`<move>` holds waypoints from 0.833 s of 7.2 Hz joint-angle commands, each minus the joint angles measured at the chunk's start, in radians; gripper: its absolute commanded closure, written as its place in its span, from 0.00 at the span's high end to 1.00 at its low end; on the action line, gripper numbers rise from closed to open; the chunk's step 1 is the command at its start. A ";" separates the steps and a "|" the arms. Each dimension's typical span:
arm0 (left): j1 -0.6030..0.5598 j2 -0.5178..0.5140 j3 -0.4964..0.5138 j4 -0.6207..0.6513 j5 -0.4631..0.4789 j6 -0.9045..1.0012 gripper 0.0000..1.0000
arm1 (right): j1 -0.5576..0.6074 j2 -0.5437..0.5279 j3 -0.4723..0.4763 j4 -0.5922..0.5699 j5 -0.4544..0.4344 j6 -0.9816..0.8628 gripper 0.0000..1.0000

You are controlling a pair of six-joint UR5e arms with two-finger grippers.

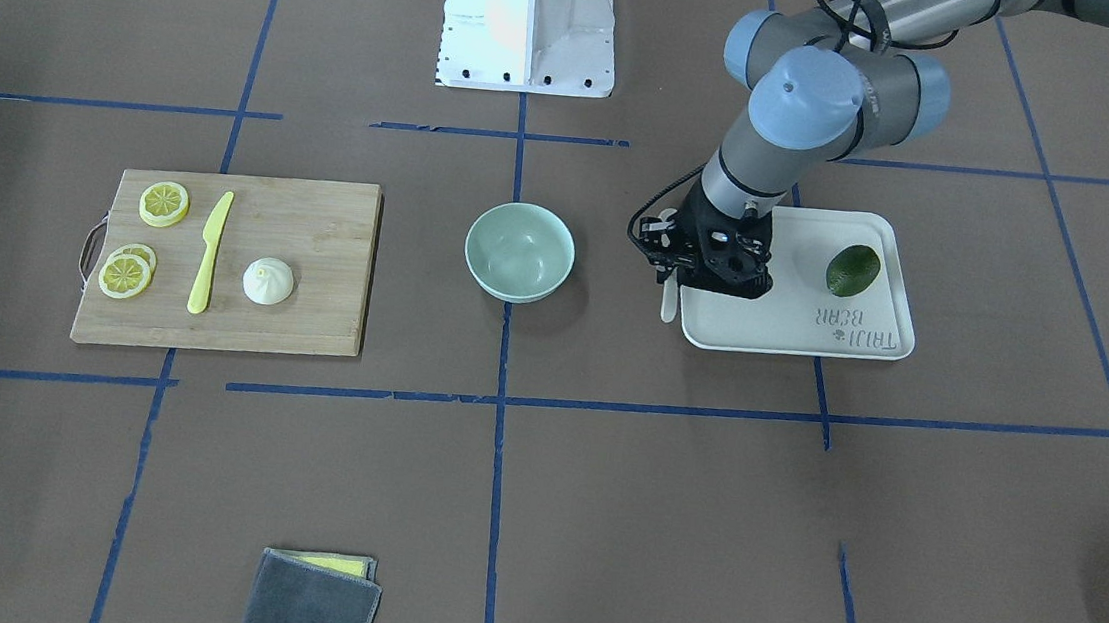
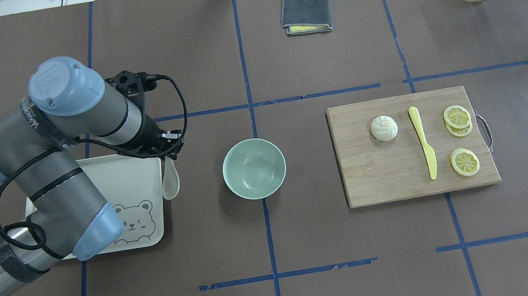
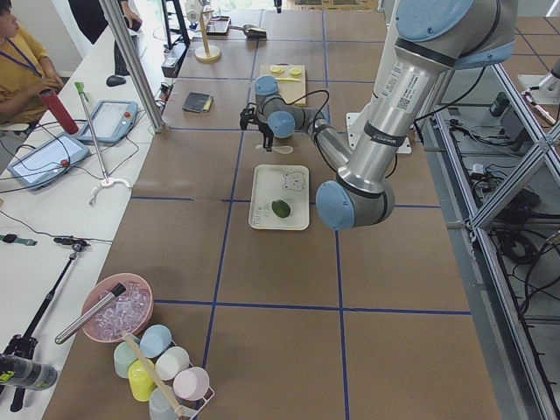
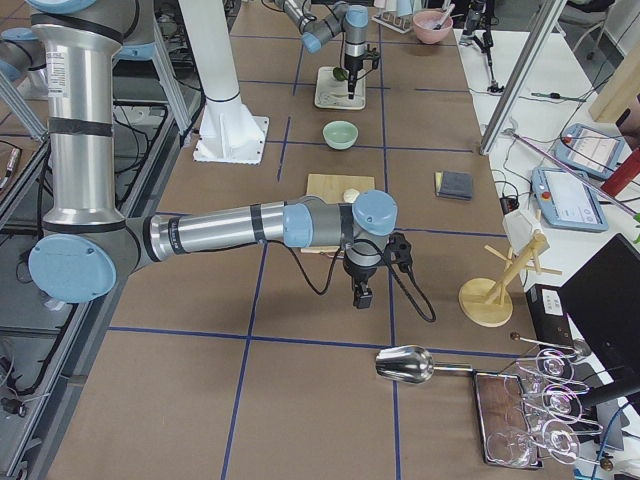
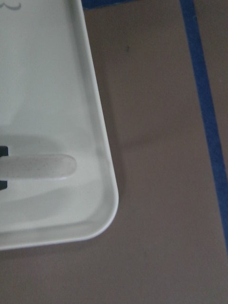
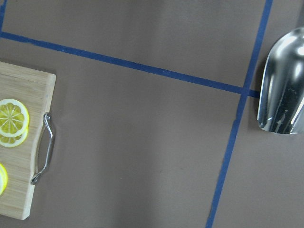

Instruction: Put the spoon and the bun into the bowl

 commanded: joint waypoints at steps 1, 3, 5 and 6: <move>0.027 -0.140 0.089 -0.042 0.072 -0.322 0.00 | -0.048 -0.001 0.061 0.000 0.025 0.113 1.00; 0.119 -0.150 0.103 -0.068 0.239 -0.547 0.00 | -0.061 -0.001 0.066 -0.001 0.031 0.139 1.00; 0.168 -0.154 0.112 -0.067 0.330 -0.603 0.00 | -0.107 0.002 0.087 0.000 0.031 0.258 1.00; 0.173 -0.144 0.109 -0.064 0.335 -0.598 0.07 | -0.120 0.002 0.101 0.002 0.030 0.292 1.00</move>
